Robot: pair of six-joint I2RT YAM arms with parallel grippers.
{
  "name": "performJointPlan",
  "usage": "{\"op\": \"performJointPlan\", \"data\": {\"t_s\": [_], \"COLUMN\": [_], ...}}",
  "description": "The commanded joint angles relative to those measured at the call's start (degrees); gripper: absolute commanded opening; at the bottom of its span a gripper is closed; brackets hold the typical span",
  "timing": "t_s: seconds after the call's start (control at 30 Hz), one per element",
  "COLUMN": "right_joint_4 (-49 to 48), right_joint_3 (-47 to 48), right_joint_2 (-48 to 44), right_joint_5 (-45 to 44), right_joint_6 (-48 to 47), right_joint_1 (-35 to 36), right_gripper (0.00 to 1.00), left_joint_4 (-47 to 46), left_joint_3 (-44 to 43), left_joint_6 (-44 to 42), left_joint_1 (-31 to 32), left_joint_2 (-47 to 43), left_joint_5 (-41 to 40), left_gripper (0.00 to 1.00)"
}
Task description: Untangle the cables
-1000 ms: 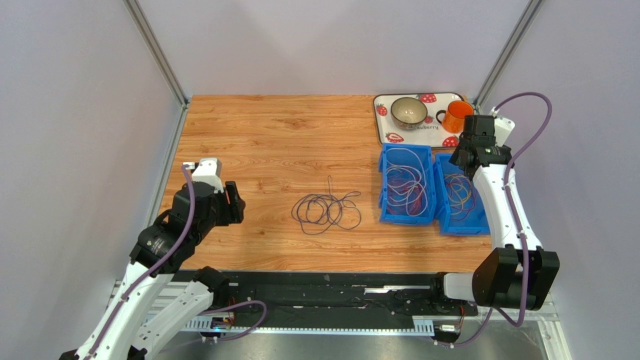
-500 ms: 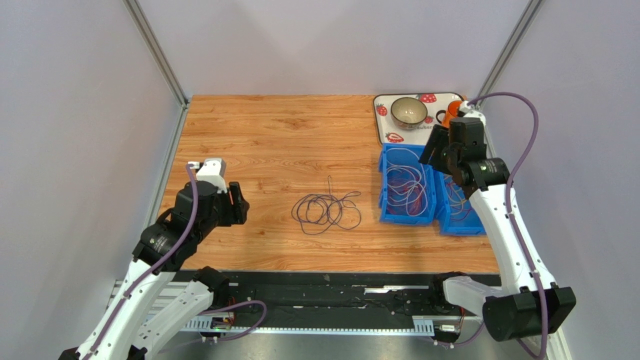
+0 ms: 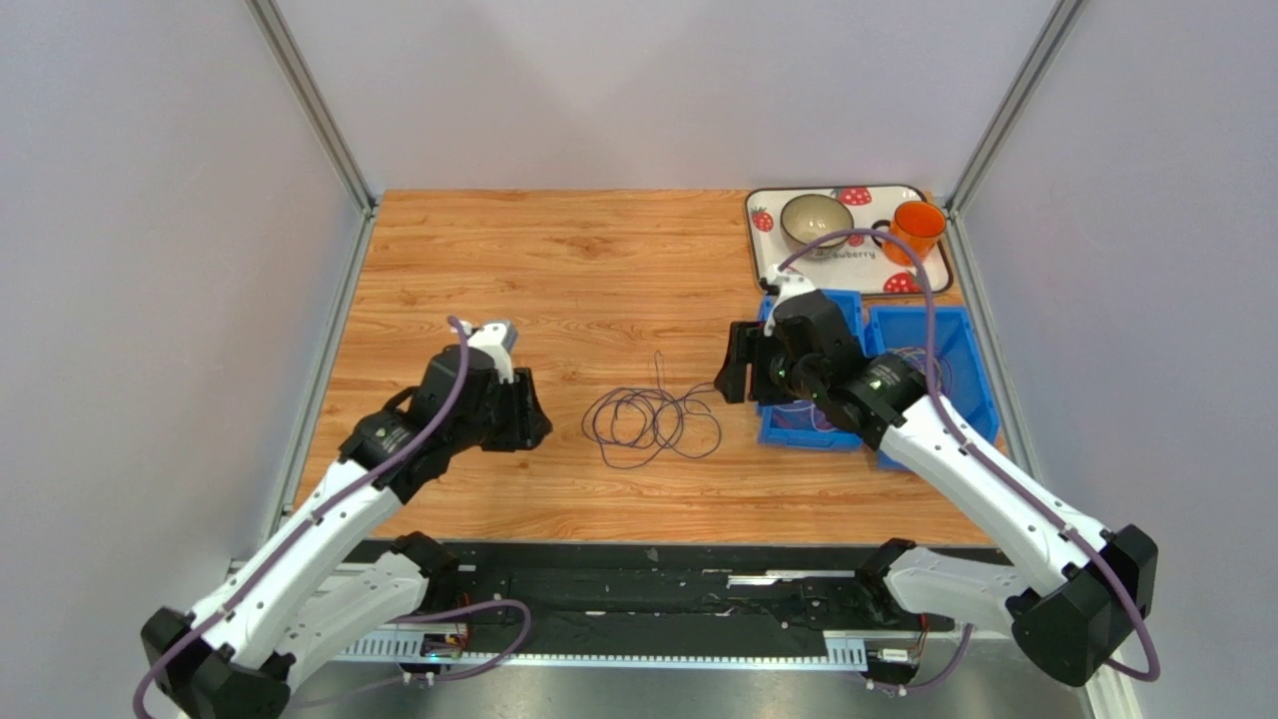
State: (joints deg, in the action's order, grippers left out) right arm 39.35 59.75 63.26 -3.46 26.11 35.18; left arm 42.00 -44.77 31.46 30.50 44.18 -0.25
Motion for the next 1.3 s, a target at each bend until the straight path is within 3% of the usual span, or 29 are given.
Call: {"op": "performJointPlan", "data": {"t_s": [0.0, 0.2, 0.63, 0.87, 1.27], "right_joint_4": [-6.56, -10.70, -16.33, -16.68, -15.54], "right_joint_3": [-2.08, -3.14, 0.54, 2.13, 4.32], "right_joint_2": [2.12, 10.03, 27.86, 32.26, 35.87], "right_joint_5": [1.97, 2.41, 6.98, 6.72, 4.79], "right_joint_6": [1.14, -0.35, -1.58, -1.94, -2.20], "right_joint_1": [4.19, 8.94, 11.75, 13.25, 14.83], "right_gripper": [0.63, 0.61, 0.51, 0.48, 0.32], "left_joint_4": [-7.28, -7.54, -6.05, -6.31, -6.75], "left_joint_3": [-0.83, -3.30, -0.93, -0.05, 0.83], "left_joint_6": [3.34, 4.39, 5.10, 5.28, 5.71], "left_joint_1": [5.00, 9.05, 9.31, 9.31, 9.40], "left_joint_2": [5.46, 11.54, 9.17, 8.90, 8.64], "left_joint_5": [0.34, -3.61, -5.90, -5.81, -5.29], "left_gripper": [0.52, 0.50, 0.50, 0.50, 0.49]}}
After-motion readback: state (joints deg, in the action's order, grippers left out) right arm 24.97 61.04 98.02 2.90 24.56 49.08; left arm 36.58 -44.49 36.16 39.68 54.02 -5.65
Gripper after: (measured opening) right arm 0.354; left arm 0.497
